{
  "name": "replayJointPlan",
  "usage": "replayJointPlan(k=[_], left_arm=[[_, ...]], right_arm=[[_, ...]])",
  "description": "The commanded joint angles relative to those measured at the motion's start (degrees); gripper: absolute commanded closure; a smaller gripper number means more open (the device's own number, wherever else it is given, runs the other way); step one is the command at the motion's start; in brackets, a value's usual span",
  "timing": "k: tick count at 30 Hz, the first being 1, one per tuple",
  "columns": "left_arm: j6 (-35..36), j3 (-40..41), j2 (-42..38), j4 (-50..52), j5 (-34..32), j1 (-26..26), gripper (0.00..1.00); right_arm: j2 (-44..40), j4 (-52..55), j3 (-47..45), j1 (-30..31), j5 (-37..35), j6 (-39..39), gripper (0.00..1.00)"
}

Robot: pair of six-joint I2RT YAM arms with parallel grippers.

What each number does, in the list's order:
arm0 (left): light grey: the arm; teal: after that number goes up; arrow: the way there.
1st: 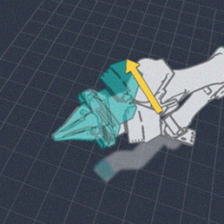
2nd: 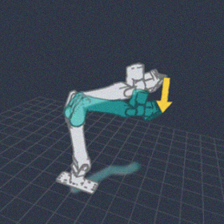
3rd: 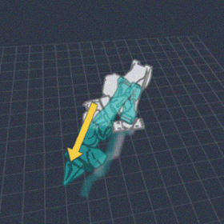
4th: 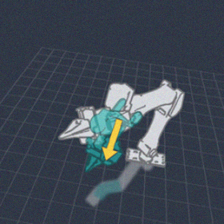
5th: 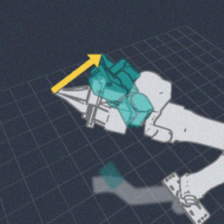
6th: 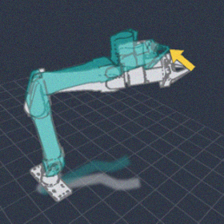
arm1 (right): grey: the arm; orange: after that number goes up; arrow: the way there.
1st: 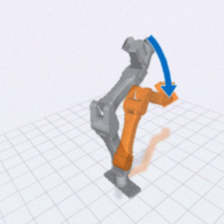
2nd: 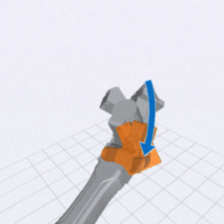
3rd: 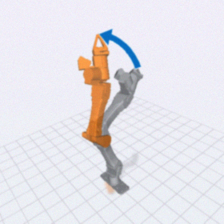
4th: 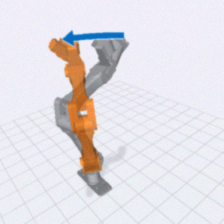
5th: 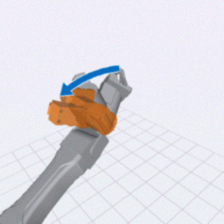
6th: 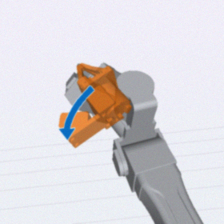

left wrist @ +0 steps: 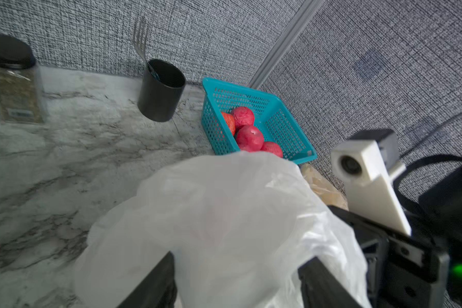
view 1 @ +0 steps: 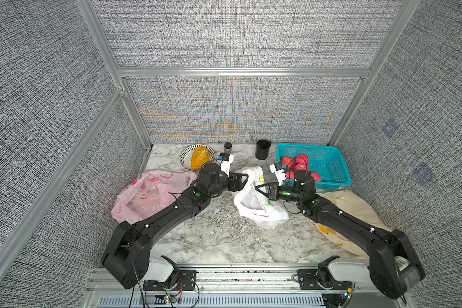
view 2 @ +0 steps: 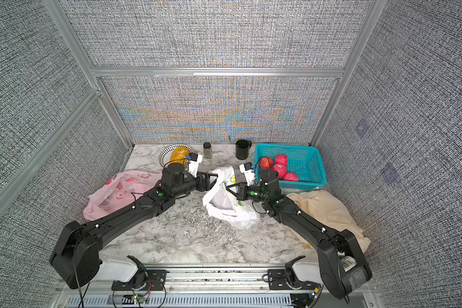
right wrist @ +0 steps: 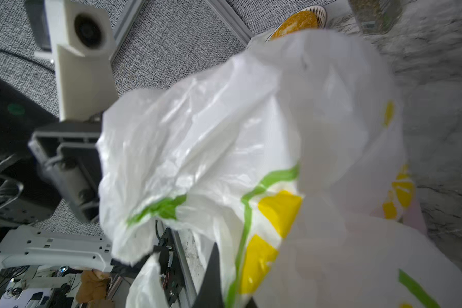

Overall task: Untie the knot of a plastic bag & take out the apple
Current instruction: Adjust the plastic bag at the center of the board.

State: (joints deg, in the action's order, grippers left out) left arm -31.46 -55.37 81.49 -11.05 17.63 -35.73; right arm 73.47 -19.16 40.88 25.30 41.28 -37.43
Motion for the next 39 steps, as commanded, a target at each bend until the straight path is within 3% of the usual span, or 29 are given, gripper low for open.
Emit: replayJointPlan(k=[1, 8, 10, 12, 14, 21, 26, 31, 33, 36, 39], left_arm=[[1.25, -2.68, 2.51, 5.86, -1.99, 2.0, 0.44], [1.65, -7.63, 9.24, 5.07, 3.43, 6.28, 0.48], [2.15, -9.18, 10.84, 4.75, 5.53, 6.44, 0.43], [1.78, -9.05, 10.82, 4.46, 6.23, 6.4, 0.29], [1.58, -6.79, 8.47, 4.52, 4.24, 6.46, 0.21], [2.21, 1.47, -7.3, 12.68, -6.36, 8.5, 0.08], [3.43, 1.35, -14.93, 20.07, -6.49, 9.13, 0.07], [2.91, 2.09, -17.25, 21.0, 5.37, 8.85, 0.11], [1.11, 3.17, -16.48, 20.03, 7.9, 6.72, 0.13], [0.73, 3.6, -15.35, 20.54, 5.84, 1.35, 0.13], [-2.2, 5.58, -14.96, 18.02, 5.11, -0.55, 0.13]], right_arm=[[-1.96, -6.99, -1.56, 0.76, 4.69, -5.32, 1.0], [-4.27, -19.87, -7.7, 1.9, 5.17, -15.77, 1.0], [-2.8, -26.19, -9.77, 2.31, 4.63, -18.37, 1.0], [-1.53, -27.91, -10.31, 2.42, 3.2, -20.44, 1.0], [-0.66, -28.03, -10.31, 2.56, 2.27, -19.67, 1.0], [0.61, -26.06, -8.92, 2.47, 1.15, -14.34, 1.0], [2.1, -31.73, -9.6, 2.1, 2.26, -13.55, 1.0], [3.68, -33.66, -9.21, 1.46, 3.27, -14.26, 1.0], [4.12, -34.65, -9.29, 1.36, 3.43, -14.9, 1.0], [4.44, -35.37, -9.26, 1.24, 3.72, -15.3, 1.0], [4.39, -35.38, -9.32, 1.28, 3.97, -15.39, 1.0]])
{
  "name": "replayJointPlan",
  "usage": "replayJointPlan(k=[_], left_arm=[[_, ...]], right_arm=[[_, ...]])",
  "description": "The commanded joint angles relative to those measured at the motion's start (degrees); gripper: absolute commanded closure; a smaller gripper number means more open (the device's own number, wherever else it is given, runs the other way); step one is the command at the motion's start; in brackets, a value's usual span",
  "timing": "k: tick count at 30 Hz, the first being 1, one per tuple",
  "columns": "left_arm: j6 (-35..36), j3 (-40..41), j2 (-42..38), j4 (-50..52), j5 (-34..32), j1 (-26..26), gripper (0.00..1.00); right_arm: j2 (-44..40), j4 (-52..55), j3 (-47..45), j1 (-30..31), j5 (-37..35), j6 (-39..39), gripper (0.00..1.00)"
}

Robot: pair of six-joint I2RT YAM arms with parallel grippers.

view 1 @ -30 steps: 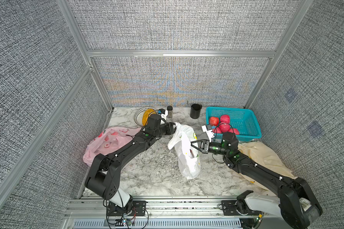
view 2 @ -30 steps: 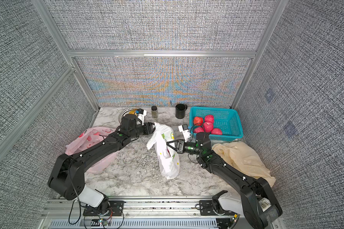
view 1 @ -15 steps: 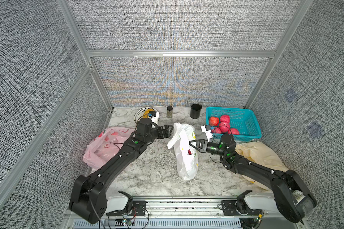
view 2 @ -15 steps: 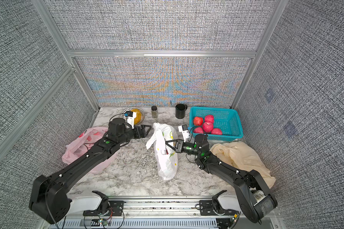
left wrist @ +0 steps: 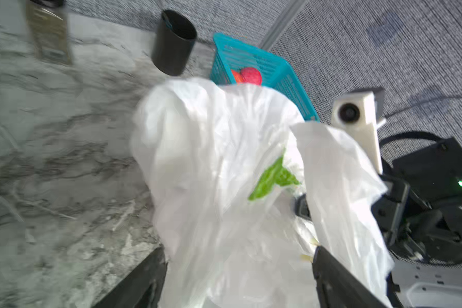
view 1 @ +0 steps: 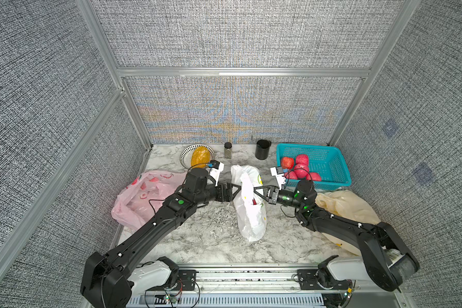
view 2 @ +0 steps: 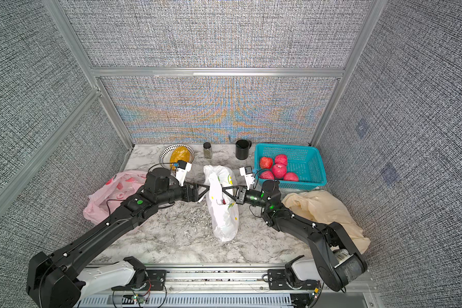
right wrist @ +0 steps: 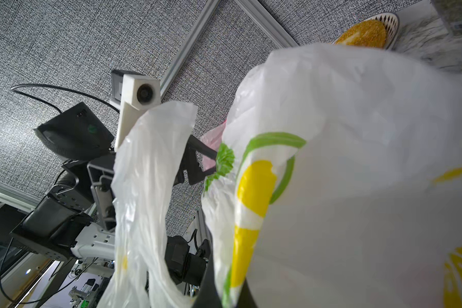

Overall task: Untie the knot of a plastic bag & take out the apple
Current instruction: Adjust the plastic bag at the center of the board.

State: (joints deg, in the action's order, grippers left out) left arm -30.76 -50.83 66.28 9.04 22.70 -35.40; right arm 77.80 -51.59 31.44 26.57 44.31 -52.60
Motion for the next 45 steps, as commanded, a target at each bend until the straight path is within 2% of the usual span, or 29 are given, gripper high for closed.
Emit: replayJointPlan(k=[1, 6, 12, 19, 25, 35, 41, 45], left_arm=[[-3.8, 1.62, 0.03, -2.88, -0.22, -1.1, 0.13], [-7.13, 2.58, -0.8, -2.6, -3.45, -2.09, 0.1], [-8.88, 2.29, -5.26, 7.86, -10.86, -2.3, 0.11], [-12.2, 1.39, -7.6, 11.64, -10.25, -4.36, 0.12], [-16.4, 3.42, -4.32, 7.39, -9.48, -7.29, 0.13], [-17.78, 5.23, -0.38, -11.57, -11.54, -10.02, 0.09], [-16.8, 3.46, 5.92, -14.7, -9.39, -10.31, 0.09], [-14.97, 0.77, 9.54, -9.24, -9.51, -10.31, 0.11]], right_arm=[[-0.18, -2.73, 0.16, 0.06, 0.92, -0.16, 1.0], [-0.71, -2.28, -0.33, 0.06, 0.93, 0.04, 1.0], [-1.76, -1.12, -0.92, -0.01, 0.37, 0.82, 1.0], [-0.56, -2.64, -0.94, 0.06, 0.52, 0.07, 1.0], [-0.64, -2.99, -0.84, 0.0, 0.73, -0.05, 1.0], [-1.5, -2.46, -1.51, 0.09, 1.13, 0.39, 1.0], [-1.75, -2.24, -1.7, 0.09, 1.43, 0.66, 1.0], [-2.4, -2.09, -1.99, -0.05, 1.44, 0.74, 1.0]])
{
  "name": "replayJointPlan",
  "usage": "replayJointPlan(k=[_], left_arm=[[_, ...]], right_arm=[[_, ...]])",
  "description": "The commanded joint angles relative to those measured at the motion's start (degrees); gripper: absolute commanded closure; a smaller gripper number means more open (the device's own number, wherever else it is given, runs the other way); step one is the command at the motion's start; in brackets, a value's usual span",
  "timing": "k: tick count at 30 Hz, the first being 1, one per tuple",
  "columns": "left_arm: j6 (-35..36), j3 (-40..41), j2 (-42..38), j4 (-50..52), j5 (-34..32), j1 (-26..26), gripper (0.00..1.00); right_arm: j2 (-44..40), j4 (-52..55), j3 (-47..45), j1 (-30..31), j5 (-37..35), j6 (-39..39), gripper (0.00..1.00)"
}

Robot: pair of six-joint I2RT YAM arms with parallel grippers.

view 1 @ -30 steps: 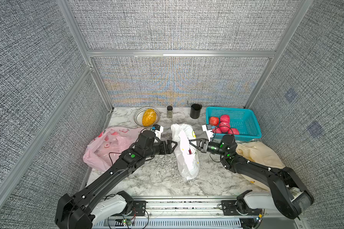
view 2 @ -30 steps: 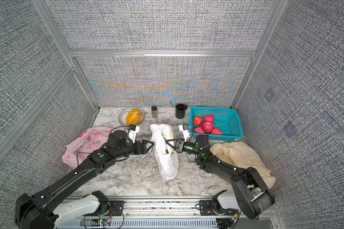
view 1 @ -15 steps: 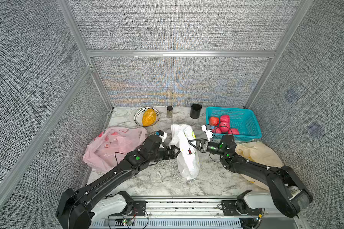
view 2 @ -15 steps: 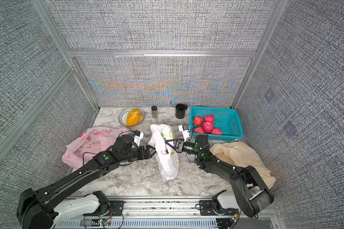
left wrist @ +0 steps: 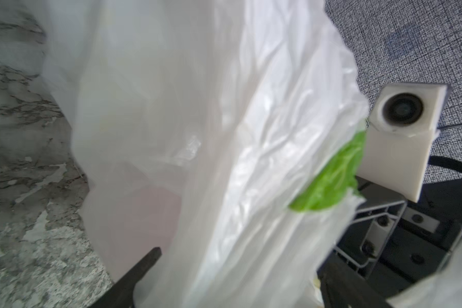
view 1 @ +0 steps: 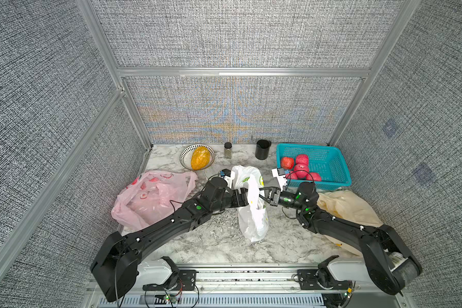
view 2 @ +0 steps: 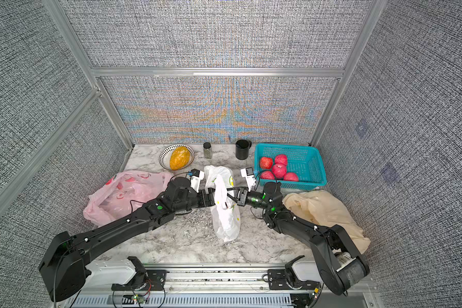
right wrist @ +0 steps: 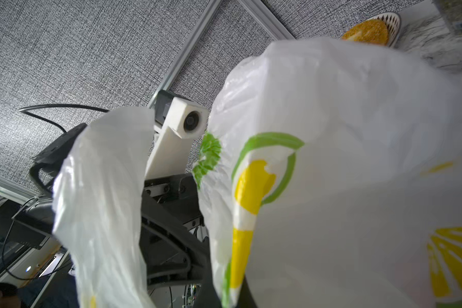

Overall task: Untie the knot of a plastic bag & take out the apple
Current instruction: Adjust the plastic bag at the center of the board.

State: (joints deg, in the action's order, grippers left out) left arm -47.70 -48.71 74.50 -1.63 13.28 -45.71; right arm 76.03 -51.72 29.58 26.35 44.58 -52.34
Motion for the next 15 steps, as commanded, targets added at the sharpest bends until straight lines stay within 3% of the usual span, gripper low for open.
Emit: replayJointPlan(k=[1, 6, 9, 15], left_arm=[[2.37, -2.16, 2.07, 3.5, -0.54, 0.05, 0.12], [2.82, -4.91, 4.87, 12.44, -6.27, 0.01, 0.15], [3.18, -7.02, 7.22, 18.13, -10.27, 0.25, 0.22], [2.85, -3.77, 5.04, 14.27, -11.22, 0.45, 0.31]], right_arm=[[-0.94, -1.64, -0.15, -0.02, 1.08, 0.62, 1.0], [-1.66, -0.73, -0.3, -0.09, 1.25, 0.79, 1.0], [-2.35, 0.05, -0.83, -0.17, 1.08, 0.92, 1.0], [-4.08, 4.0, -1.66, -0.54, -0.21, 2.57, 1.0]])
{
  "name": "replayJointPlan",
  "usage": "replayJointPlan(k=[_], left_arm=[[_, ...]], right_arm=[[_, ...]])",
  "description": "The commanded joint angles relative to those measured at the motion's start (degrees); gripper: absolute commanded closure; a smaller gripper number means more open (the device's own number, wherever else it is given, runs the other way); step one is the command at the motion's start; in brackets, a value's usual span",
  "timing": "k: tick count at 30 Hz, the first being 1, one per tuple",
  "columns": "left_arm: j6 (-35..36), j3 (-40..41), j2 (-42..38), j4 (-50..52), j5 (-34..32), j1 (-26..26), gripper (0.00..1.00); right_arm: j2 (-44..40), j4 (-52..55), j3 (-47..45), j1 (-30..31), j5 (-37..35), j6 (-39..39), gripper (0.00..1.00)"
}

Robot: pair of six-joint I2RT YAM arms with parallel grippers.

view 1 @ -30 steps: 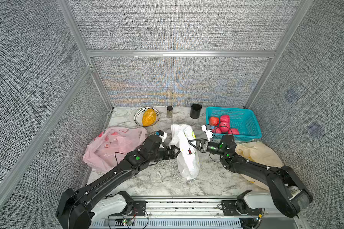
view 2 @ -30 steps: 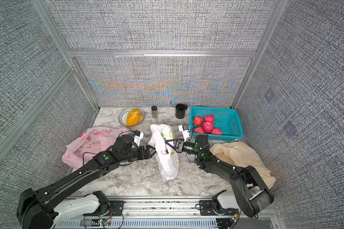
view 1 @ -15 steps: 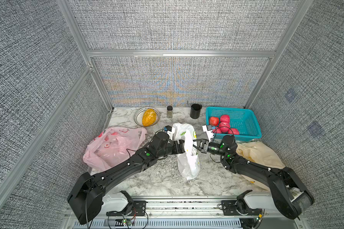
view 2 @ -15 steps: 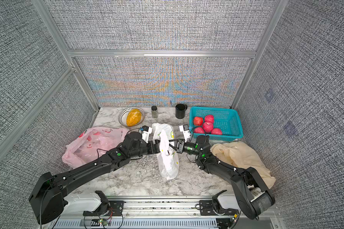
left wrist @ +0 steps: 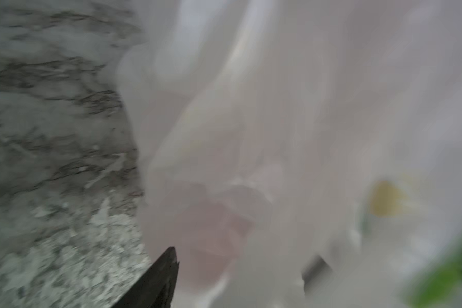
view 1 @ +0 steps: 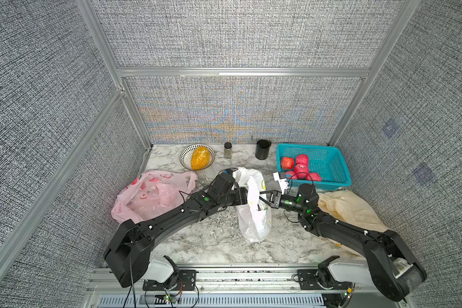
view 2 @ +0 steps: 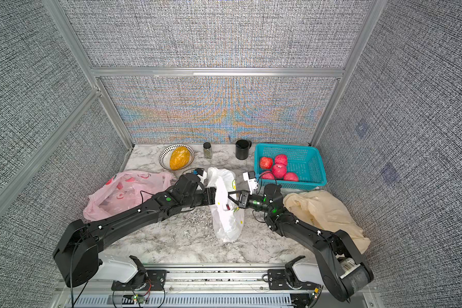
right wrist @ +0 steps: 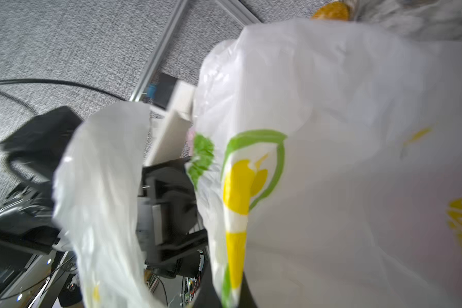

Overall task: Untie the knot of a plastic bag & take out the apple
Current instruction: Adjust the plastic bag at the center of the board.

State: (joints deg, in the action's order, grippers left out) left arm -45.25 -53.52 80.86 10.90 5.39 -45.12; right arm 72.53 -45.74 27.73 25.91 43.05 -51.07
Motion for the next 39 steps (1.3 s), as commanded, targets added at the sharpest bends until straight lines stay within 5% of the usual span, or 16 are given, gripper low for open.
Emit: replayJointPlan(k=[1, 3, 10, 17, 21, 24, 28, 32, 39], left_arm=[[0.21, 2.02, -2.21, 0.52, -3.43, -0.12, 0.36], [0.3, 4.05, -4.48, -2.63, -3.11, -0.09, 0.44], [1.38, 2.62, -3.96, 0.32, -5.73, -0.05, 0.42], [3.31, 0.34, 1.31, -7.11, 0.65, -0.06, 0.17], [2.71, -2.51, 6.09, -2.69, -0.87, -0.1, 0.17], [3.8, -6.8, 11.93, 3.46, -0.51, 0.19, 0.28], [3.86, -8.45, 16.07, 4.62, 0.68, 0.81, 0.74], [4.5, -6.99, 12.88, 5.96, -1.96, 1.61, 0.99], [6.76, -2.79, 6.19, 8.36, -3.67, 4.6, 1.0]], right_arm=[[-0.7, -1.33, 0.45, -0.22, 1.09, 1.66, 1.0], [-0.6, -0.98, 0.71, -0.33, 0.9, 1.93, 1.0], [0.55, -0.82, 1.3, -0.34, 1.38, 2.1, 1.0], [1.19, 1.82, 1.22, -0.41, 0.98, 3.61, 1.0], [1.67, 1.42, 1.16, -0.35, 1.07, 3.43, 1.0], [1.41, 2.07, 1.29, -0.37, 1.06, 3.67, 1.0], [0.42, 4.3, 0.63, -0.75, 0.75, 4.37, 1.0], [-1.62, 9.7, -0.4, -2.69, -0.35, 5.99, 1.0], [-2.06, 32.49, 4.09, -6.35, -5.87, 16.72, 1.0]])
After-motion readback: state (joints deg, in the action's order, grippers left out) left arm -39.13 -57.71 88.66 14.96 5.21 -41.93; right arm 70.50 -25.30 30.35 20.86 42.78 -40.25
